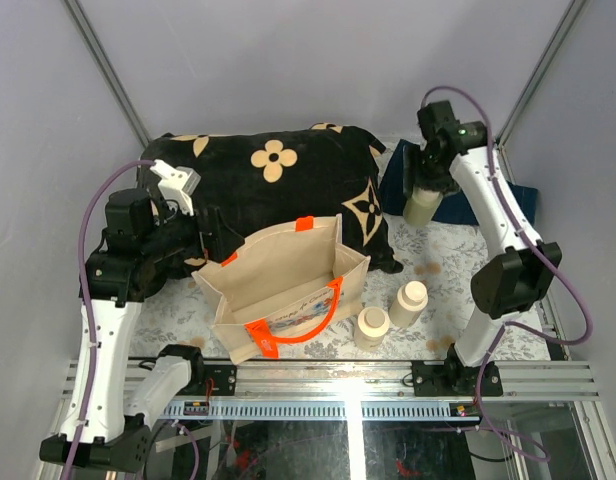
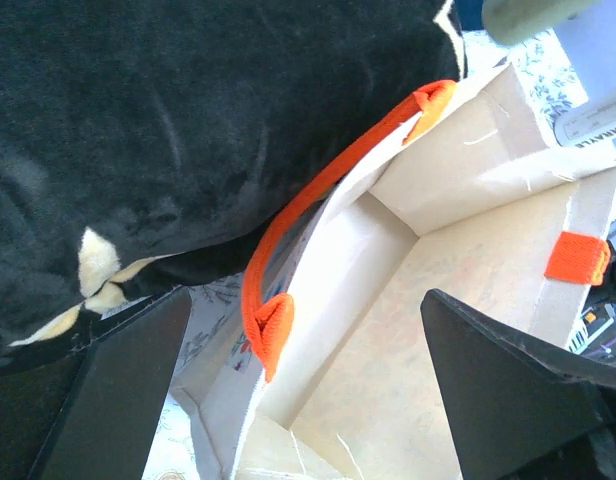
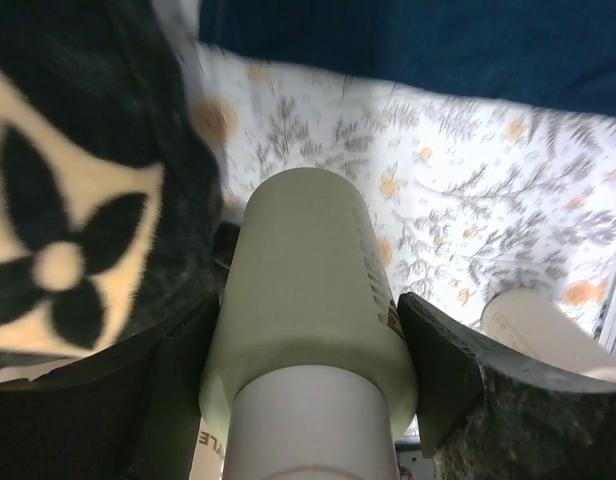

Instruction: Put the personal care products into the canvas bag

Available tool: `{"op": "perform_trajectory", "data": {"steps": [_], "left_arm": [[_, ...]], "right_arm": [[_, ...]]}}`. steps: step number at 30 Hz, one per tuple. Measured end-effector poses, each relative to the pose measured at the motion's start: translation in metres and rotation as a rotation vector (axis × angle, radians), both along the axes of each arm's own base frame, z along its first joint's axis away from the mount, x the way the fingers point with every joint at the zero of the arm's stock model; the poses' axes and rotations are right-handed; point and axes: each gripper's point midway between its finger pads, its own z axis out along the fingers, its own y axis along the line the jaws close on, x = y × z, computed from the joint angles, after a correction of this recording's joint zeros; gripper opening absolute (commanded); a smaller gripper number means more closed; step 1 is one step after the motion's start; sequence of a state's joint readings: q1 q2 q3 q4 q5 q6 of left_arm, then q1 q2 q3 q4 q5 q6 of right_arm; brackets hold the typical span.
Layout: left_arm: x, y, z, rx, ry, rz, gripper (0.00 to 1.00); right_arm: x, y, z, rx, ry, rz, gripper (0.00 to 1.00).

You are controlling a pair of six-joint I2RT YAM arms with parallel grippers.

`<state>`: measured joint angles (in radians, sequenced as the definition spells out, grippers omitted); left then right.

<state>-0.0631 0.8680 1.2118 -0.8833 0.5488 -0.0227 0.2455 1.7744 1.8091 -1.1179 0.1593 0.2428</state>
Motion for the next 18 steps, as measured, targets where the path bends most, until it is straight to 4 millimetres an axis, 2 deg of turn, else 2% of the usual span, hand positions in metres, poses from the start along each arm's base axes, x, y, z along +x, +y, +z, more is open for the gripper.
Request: {"op": "perform_trajectory", "data": {"steps": [4,7,9,12,18], "left_arm": [[-0.008,-0.006,-0.002,-0.006,-0.008,-0.042,0.99],[-0.014,-0.007,-0.017,0.005,0.012,-0.057,0.99],[-0.015,-0.007,-0.028,0.017,0.033,-0.06,0.99],[-0.013,-0.005,-0.041,0.044,0.063,-0.047,0.99],[-0.002,0.001,-0.063,0.098,0.121,-0.001,1.0]], "right_arm": [[0.019,0.006,0.071,0.043,-0.175,0.013,0.0],[0.018,0.014,0.121,0.095,-0.285,0.037,0.0],[0.012,0.021,0.145,0.129,-0.335,0.059,0.0],[-0.002,0.037,0.168,0.182,-0.38,0.114,0.0],[-0.041,0.087,0.189,0.342,-0.397,0.298,0.0]]}}
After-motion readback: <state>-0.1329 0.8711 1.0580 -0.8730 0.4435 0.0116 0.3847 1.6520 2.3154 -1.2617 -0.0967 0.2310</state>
